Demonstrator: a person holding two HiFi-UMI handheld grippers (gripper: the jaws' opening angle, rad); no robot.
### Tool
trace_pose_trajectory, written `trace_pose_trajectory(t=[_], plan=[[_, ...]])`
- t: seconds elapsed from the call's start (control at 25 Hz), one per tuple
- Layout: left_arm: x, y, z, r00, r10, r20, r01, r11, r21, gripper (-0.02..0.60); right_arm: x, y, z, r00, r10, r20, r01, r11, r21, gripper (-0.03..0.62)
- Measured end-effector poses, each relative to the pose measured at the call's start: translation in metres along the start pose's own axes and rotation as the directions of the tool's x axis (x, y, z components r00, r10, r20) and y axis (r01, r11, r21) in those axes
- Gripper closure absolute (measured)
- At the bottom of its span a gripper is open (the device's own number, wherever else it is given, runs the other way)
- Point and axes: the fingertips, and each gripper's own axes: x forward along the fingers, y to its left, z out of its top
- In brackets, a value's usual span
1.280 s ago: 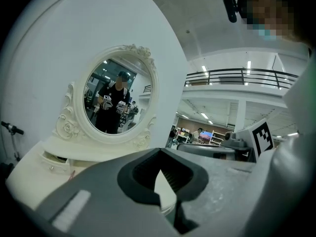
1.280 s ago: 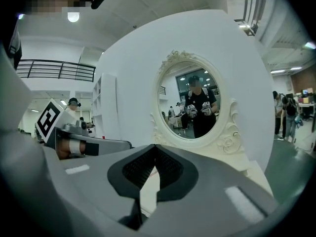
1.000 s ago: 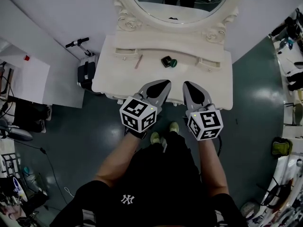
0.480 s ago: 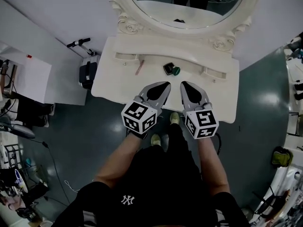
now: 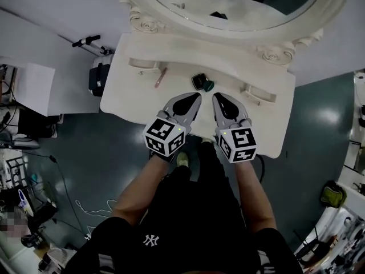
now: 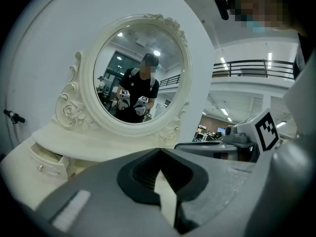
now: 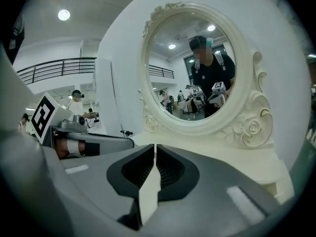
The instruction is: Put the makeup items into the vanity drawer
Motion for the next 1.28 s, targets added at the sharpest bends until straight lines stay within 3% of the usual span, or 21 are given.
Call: trace_pose_trajectory(t=[0.4, 0.68, 1.28], plan=[[0.041, 0.049, -0.032, 0.995, 0.09, -0.041, -0.092, 0.995, -0.03, 0.581, 0.053, -0.028, -0.045, 0.996, 0.047, -0.079, -0.05, 0.998, -0.024, 0.536], [0.063, 0.068, -0.056, 0.991, 0.114, -0.077, -0.117, 0.992, -0.041, 0.581, 0.083, -0.043, -0.078, 0.987, 0.059, -0.146, -0.064, 0.998, -0.028, 0.508], [0.082, 0.085, -0.097, 0.981, 0.139, -0.134, -0.15, 0.986, -0.079, 0.581, 0.12, -0.071, -0.154, 0.948, 0.019, -0.317, -0.008, 0.999, 0.036, 0.496]])
